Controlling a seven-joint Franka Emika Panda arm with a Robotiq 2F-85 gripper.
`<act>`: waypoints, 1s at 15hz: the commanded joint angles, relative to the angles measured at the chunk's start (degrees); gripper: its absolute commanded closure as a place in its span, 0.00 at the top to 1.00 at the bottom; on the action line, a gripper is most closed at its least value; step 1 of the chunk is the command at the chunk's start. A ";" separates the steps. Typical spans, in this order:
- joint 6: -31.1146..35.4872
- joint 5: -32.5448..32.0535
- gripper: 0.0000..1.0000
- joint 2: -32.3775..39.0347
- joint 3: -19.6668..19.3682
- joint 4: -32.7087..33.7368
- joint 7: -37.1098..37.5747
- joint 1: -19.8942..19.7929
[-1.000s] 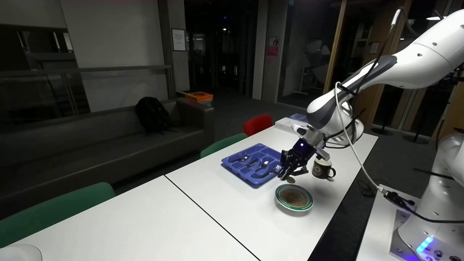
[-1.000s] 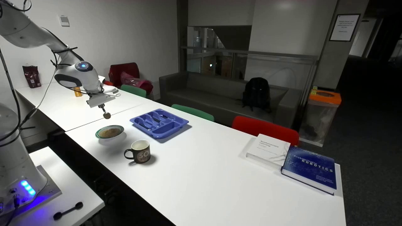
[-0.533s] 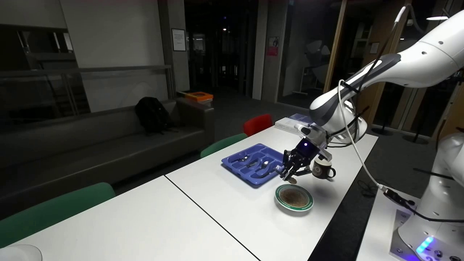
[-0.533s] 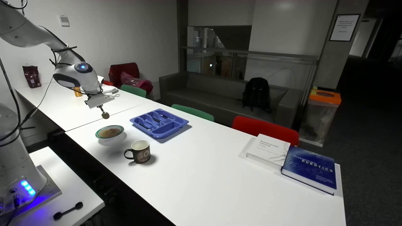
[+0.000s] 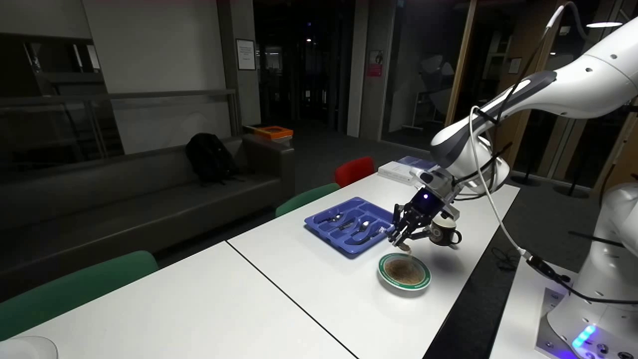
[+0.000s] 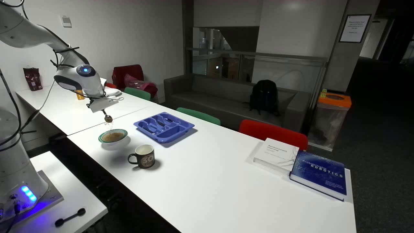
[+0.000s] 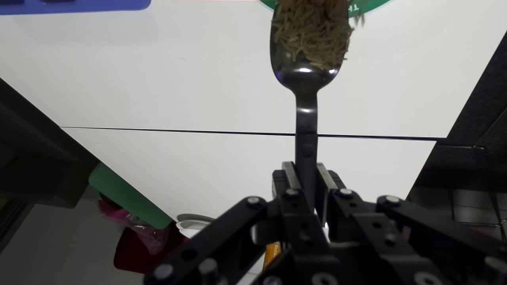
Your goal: Pick up a silver spoon from the blue tray, use the spoon to scoop up some contents from the bowl, place the contents back in the bowl, put the silver spoon back on the blue tray
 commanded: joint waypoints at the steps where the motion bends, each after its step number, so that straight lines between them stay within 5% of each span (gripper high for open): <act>1: -2.90 1.92 0.03 -3.09 -1.43 -1.67 -4.29 -0.29; 15: -7.85 3.11 0.03 -3.15 -3.27 -1.43 -9.75 -0.32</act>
